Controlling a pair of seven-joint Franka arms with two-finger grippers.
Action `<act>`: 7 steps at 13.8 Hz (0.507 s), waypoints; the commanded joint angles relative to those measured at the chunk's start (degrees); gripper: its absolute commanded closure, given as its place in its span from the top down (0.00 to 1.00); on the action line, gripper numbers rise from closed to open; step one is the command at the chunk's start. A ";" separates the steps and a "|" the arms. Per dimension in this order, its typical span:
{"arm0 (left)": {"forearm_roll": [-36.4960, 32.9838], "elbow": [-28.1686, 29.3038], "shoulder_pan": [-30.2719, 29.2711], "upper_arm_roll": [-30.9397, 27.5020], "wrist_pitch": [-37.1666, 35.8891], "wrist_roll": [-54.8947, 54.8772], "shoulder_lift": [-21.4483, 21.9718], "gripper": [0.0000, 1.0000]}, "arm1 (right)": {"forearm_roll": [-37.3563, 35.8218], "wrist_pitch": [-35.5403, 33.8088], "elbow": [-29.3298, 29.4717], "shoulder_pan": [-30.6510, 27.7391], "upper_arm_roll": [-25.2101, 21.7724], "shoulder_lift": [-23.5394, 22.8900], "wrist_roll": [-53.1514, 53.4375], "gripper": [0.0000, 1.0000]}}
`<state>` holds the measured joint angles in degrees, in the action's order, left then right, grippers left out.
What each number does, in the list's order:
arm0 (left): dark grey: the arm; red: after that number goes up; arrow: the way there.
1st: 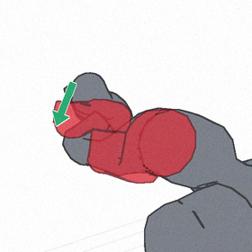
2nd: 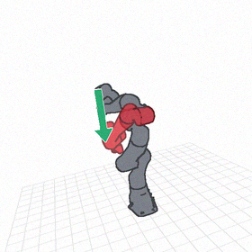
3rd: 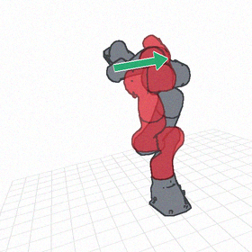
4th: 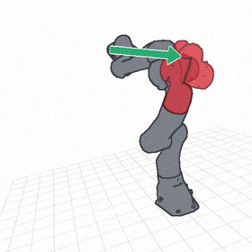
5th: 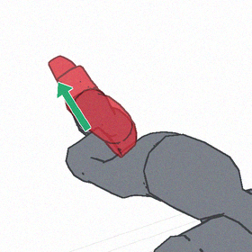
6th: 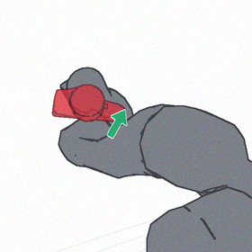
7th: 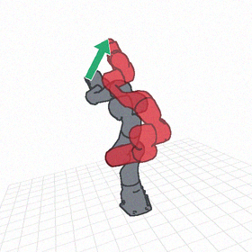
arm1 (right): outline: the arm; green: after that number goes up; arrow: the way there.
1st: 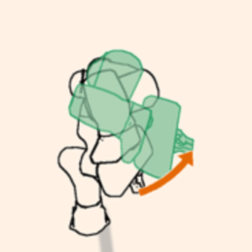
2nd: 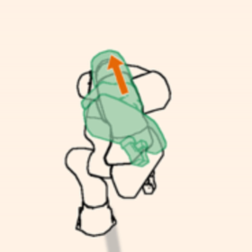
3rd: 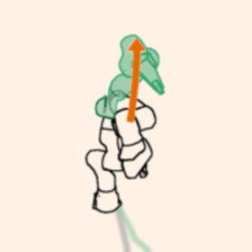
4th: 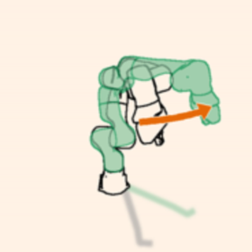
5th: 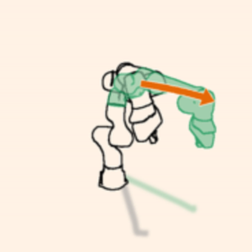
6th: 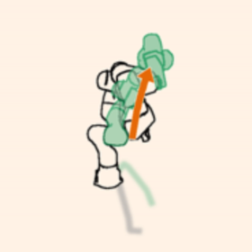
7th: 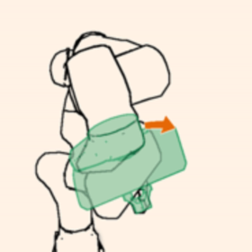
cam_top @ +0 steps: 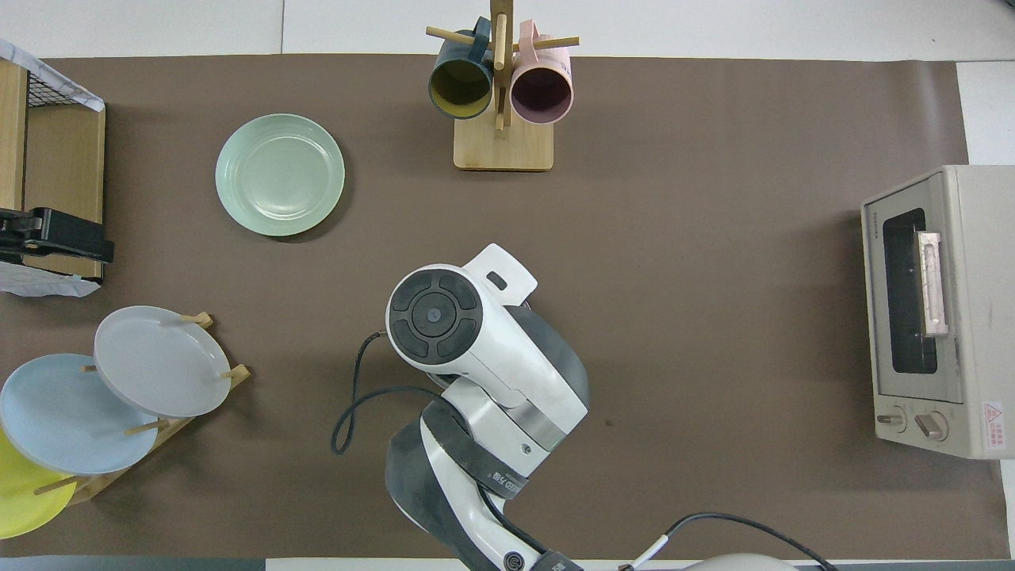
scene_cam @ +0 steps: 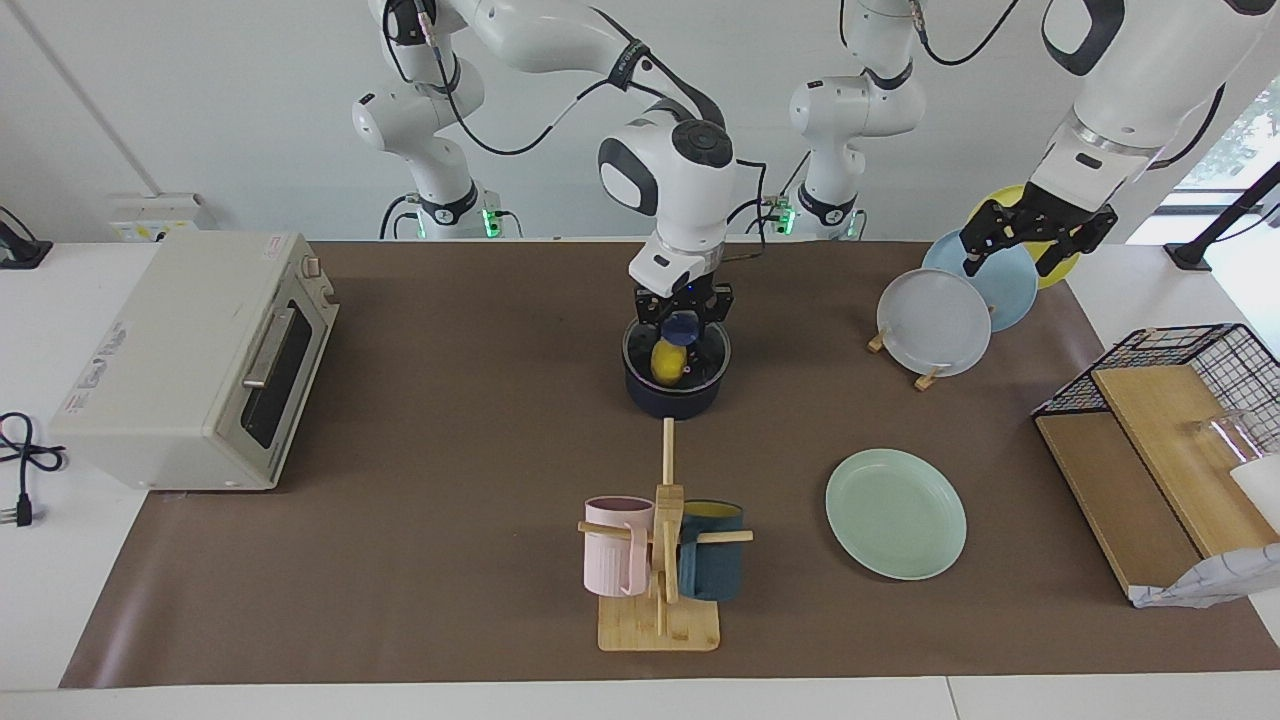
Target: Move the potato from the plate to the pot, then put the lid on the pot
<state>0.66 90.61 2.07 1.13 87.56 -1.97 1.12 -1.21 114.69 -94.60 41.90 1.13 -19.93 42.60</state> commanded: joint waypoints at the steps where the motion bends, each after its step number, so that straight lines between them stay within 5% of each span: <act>1: -1.27 0.01 0.83 -0.34 -1.52 -0.41 0.63 1.00 | 0.60 1.15 -1.64 0.02 0.10 1.30 0.37 0.00; 7: -1.27 0.19 1.09 -0.34 -1.17 0.12 0.90 1.00 | -0.28 1.24 -1.73 -0.07 0.10 1.30 -0.15 0.00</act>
<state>0.66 90.60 2.08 1.22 87.01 -1.97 1.13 -1.25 114.80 -94.66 41.90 1.13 -19.93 42.60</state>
